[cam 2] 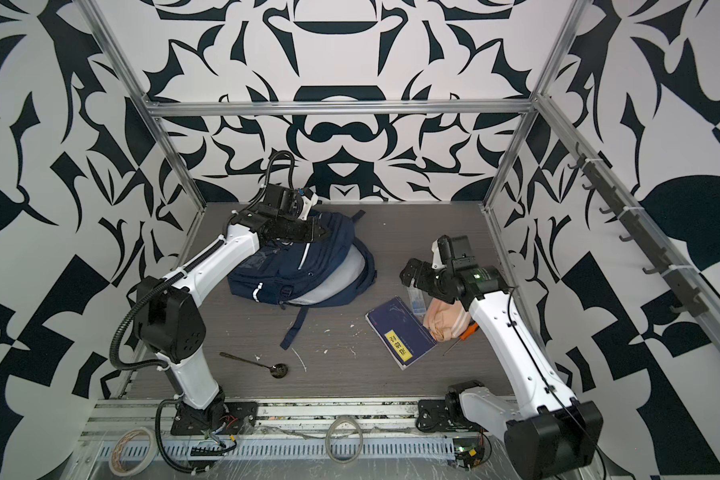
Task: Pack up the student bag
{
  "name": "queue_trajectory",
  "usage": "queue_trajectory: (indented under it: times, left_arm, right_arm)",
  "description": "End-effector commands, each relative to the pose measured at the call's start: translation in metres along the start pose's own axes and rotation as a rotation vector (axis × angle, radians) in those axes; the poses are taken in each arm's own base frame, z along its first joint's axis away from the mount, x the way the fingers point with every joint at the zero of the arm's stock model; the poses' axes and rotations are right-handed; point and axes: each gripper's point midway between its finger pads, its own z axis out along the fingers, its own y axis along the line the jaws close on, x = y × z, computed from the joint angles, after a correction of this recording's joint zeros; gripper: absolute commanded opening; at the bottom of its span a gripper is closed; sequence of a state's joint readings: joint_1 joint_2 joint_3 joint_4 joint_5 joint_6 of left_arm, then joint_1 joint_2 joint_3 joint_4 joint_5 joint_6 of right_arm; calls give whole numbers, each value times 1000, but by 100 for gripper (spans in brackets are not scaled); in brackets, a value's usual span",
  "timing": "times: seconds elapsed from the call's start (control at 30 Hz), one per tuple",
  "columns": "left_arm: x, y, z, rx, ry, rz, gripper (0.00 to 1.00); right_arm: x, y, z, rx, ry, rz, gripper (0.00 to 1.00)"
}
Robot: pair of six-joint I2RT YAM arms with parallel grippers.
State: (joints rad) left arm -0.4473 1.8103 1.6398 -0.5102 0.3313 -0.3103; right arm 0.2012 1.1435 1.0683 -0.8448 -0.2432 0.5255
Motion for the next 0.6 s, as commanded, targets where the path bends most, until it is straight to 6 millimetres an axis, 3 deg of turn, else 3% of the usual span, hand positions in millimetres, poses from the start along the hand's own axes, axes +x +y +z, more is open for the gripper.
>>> queue_trajectory:
  times: [0.0,0.07,0.1,0.2,0.3,0.4,0.57]
  left_arm:
    - [0,-8,-16,-76,-2,63,75]
    - [11,-19,-27,-134,8,96,94]
    - [20,-27,-33,-167,20,110,100]
    - [61,-54,-43,-178,90,108,99]
    - [129,-89,-36,-61,242,68,99]
    - [192,-111,-28,59,384,8,99]
    - [242,-137,-18,235,487,-47,93]
  right_arm:
    - [25,-13,8,31,122,-52,99]
    - [31,-17,17,33,150,-41,99]
    - [34,-20,22,35,162,-34,99]
    - [39,-24,34,33,192,-17,99]
    - [42,-29,49,29,215,0,98]
    - [42,-32,66,22,249,20,98]
    - [36,-35,93,0,282,47,96]
